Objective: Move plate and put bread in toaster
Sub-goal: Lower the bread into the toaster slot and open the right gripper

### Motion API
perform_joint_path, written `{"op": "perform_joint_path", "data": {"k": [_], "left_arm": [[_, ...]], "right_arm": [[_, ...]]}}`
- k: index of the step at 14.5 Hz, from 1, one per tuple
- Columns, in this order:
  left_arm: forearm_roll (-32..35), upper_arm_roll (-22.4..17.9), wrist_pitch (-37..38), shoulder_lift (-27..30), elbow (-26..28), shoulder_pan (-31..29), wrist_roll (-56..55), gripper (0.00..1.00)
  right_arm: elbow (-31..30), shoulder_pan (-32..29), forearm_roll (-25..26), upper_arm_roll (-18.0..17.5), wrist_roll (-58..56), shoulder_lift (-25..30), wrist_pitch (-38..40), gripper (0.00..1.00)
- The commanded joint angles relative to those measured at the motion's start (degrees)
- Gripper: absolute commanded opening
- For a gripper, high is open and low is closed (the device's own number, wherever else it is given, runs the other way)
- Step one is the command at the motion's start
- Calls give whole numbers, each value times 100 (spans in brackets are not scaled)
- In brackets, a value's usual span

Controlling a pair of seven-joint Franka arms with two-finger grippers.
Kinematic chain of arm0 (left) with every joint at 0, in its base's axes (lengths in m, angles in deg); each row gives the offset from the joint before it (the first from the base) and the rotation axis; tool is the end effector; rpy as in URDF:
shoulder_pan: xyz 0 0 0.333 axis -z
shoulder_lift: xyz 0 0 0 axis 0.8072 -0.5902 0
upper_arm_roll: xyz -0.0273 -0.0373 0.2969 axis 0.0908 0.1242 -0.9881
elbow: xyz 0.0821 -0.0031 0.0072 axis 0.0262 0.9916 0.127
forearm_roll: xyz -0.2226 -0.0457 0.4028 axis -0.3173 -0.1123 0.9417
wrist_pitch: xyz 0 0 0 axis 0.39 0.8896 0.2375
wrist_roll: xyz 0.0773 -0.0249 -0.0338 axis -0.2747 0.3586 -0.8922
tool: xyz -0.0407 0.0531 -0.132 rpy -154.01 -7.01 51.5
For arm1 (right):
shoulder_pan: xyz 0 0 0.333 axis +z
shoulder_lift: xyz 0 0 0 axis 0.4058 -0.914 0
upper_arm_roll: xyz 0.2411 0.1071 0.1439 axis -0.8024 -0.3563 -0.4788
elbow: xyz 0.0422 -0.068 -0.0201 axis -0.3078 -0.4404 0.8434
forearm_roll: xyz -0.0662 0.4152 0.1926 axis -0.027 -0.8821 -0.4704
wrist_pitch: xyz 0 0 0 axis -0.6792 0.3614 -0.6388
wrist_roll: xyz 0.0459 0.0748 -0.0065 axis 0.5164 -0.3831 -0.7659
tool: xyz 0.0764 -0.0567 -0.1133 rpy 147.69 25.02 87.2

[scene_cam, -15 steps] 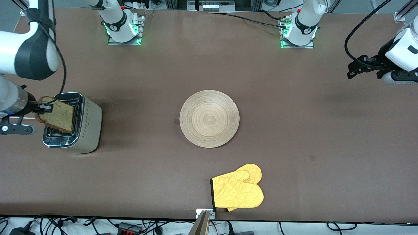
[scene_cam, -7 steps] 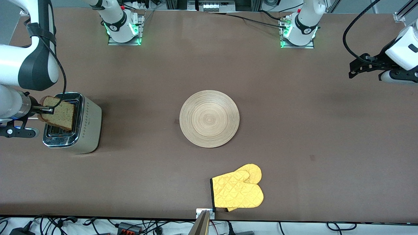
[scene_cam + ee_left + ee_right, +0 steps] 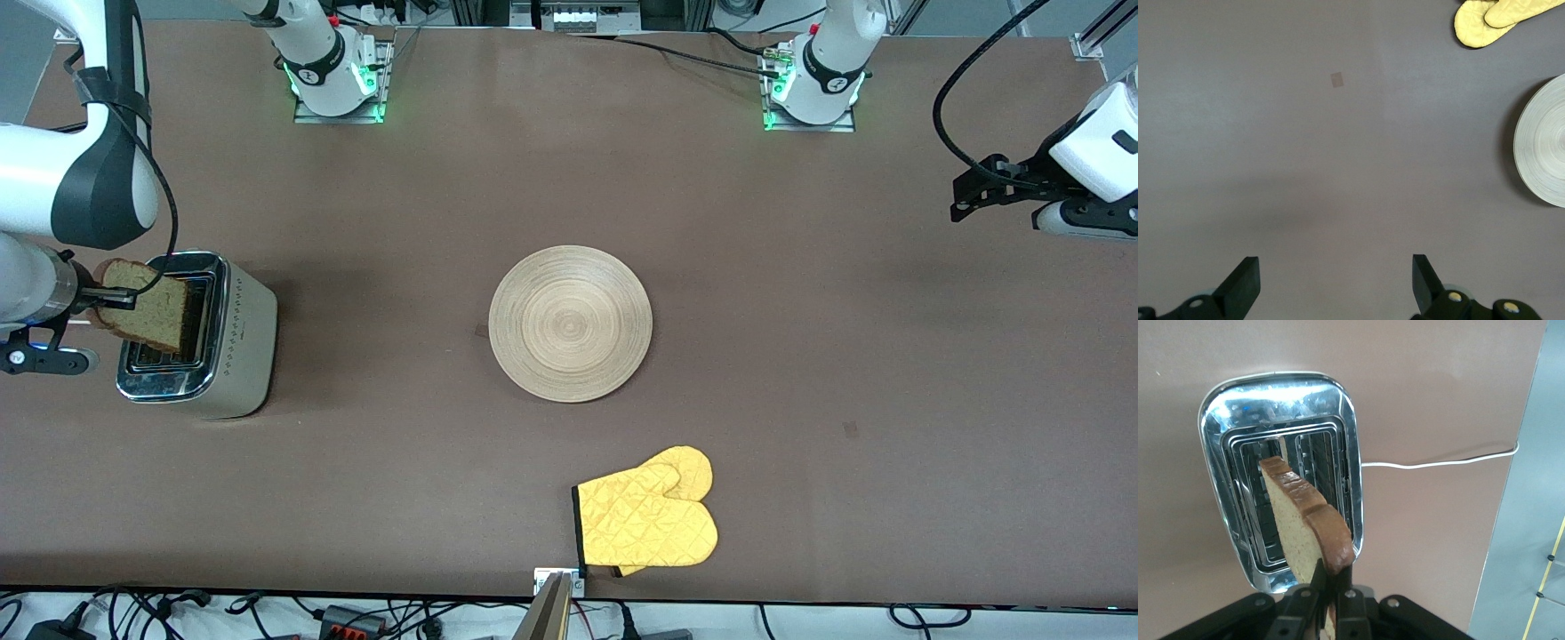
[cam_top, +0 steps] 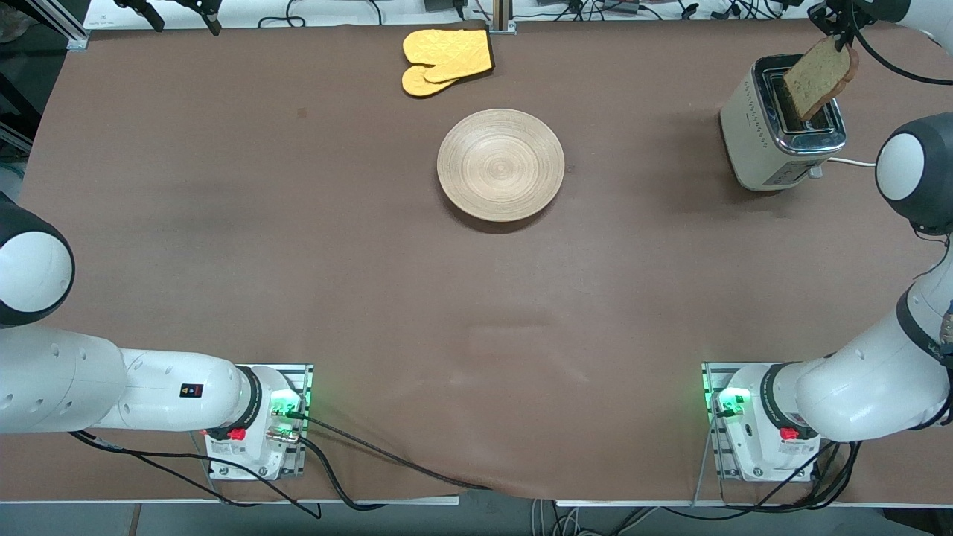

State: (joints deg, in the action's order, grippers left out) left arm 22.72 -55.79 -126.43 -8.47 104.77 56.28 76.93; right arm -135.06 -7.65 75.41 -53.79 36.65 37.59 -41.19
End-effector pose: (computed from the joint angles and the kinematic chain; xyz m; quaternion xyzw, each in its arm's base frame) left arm 0.6188 -0.0250 0.5566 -0.9987 0.0463 0.0190 0.0000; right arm 0.7034 -0.0546 0.4124 0.9729 -0.0340 -0.1188 0.1952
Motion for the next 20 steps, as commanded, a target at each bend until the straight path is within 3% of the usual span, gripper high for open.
{"op": "perform_joint_path", "data": {"k": [1,20], "left_arm": [[34,-5,59,-64,-166,36,124,100],[78,4,59,-64,-174,71,115,100]], "right_arm": [[-167,-29,62,-50,81,77,-15,0],[-220,-47,-263,-67,90,-134,-331,0]]}}
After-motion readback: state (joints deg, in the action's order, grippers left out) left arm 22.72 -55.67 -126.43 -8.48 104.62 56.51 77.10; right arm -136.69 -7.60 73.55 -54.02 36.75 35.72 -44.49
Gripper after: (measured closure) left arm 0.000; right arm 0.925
